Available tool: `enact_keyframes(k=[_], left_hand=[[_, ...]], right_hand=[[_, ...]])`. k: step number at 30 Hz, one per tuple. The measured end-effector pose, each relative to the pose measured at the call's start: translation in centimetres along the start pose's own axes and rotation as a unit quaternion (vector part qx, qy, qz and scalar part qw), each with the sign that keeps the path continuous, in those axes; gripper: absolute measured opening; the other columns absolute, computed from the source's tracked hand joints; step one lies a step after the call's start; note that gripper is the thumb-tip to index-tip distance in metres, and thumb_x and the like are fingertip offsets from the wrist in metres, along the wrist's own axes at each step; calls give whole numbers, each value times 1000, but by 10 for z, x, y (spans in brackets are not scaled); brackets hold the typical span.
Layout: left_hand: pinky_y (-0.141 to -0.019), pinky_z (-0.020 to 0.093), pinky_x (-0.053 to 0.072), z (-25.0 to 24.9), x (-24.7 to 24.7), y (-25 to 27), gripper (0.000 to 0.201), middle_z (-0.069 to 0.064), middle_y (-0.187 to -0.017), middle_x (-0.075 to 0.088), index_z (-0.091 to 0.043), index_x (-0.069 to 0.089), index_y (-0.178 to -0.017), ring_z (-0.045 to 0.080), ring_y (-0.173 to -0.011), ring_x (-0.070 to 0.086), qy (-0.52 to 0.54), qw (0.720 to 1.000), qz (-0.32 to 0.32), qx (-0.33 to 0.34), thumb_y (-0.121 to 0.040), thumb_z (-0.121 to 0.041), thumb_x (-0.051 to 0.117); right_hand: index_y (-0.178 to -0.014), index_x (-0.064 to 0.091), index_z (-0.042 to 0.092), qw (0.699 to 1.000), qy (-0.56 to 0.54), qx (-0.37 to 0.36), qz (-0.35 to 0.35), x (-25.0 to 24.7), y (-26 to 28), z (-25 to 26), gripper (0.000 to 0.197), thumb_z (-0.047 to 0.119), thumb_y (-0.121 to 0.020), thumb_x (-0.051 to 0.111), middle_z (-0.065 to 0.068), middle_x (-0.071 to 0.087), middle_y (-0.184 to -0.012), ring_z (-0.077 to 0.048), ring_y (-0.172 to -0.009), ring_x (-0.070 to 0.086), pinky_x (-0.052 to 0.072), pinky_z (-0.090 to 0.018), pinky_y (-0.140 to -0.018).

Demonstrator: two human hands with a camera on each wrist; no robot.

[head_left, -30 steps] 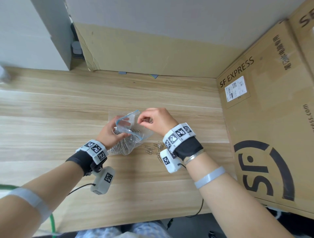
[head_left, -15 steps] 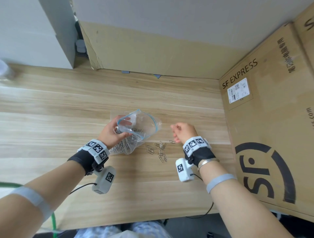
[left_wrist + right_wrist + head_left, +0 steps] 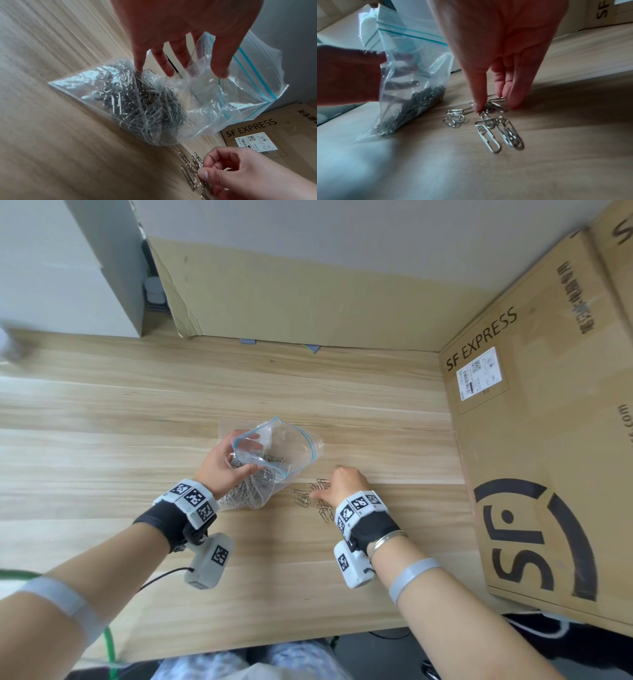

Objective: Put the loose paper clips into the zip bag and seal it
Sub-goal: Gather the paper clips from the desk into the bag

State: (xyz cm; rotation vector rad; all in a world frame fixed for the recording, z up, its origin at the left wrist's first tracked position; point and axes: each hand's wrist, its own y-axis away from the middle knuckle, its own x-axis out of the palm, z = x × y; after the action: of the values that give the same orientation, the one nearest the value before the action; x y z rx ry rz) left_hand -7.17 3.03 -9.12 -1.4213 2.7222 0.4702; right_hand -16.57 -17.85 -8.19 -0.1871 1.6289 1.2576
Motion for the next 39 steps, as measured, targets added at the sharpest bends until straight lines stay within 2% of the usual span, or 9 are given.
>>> enact_keyframes(k=[3,6,10,15,21,26,29,34,39], left_hand=[[-91,23,41,0,0,1,42,-34,-94,62,-36,54,-97,-10,-92,56,3,1000,-5,-5,-71,-8,72],[-89,19,40,0,0,2,44,-27,-92,65,-37,52,-98,-10,-93,56,11,1000,-7,-10,-72,-7,71],[-90,21,40,-1,1,2,46,-17,-92,66,-40,52,-99,-9,-93,57,10,1000,-9,-7,-71,-8,71],[-87,17,40,0,0,1,48,-23,-91,66,-46,54,-94,-9,-93,57,2,1000,-5,-10,-71,-7,72],[-84,11,38,-2,1,1,46,-31,-91,64,-40,51,-97,-11,-91,56,-2,1000,-2,-10,-71,-7,71],[-91,23,40,-2,-1,0,45,-34,-94,61,-39,53,-98,-12,-92,55,-5,1000,-3,-11,-71,-8,72],[-93,28,40,-1,-1,0,47,-34,-94,61,-40,52,-98,-11,-92,55,-4,1000,-1,-14,-71,-8,72],[-94,31,40,-1,0,-1,49,-35,-96,60,-41,51,-100,-13,-93,54,-15,1000,2,-15,-70,-9,73],[-96,33,41,-3,-1,-2,48,-37,-98,58,-34,52,-103,-13,-94,54,-16,1000,5,-12,-69,-8,73]], right_hand=[[-97,58,5,999,14,-26,-20,4,1,4,33,32,-79,68,-11,66,-93,-28,-85,63,47,-28,-64],[-96,59,5,997,34,-64,-31,6,1,6,16,15,-84,59,-15,67,-93,-30,-85,63,48,-30,-67],[-100,57,4,993,66,-94,-31,5,3,8,18,5,-83,50,-17,66,-95,-33,-88,63,44,-30,-65],[-97,59,7,994,52,-92,-3,0,0,7,19,9,-78,56,-15,67,-95,-31,-88,62,49,-30,-70],[-81,60,10,996,31,-83,31,-7,-1,3,7,15,-76,60,-11,68,-96,-28,-88,63,50,-28,-71],[-81,63,14,996,-14,-82,20,-22,4,-3,9,20,-75,67,-5,67,-92,-22,-83,63,53,-30,-74],[-77,63,13,993,-80,-89,-4,-51,13,-5,5,17,-77,66,2,63,-75,-15,-70,61,55,-27,-72],[-72,62,17,976,-96,-186,-58,-101,34,24,5,13,-75,60,12,54,-56,-10,-60,56,49,-22,-66],[-80,65,15,963,-70,-257,-51,-92,31,63,4,15,-77,62,5,61,-73,-14,-74,59,50,-27,-75]])
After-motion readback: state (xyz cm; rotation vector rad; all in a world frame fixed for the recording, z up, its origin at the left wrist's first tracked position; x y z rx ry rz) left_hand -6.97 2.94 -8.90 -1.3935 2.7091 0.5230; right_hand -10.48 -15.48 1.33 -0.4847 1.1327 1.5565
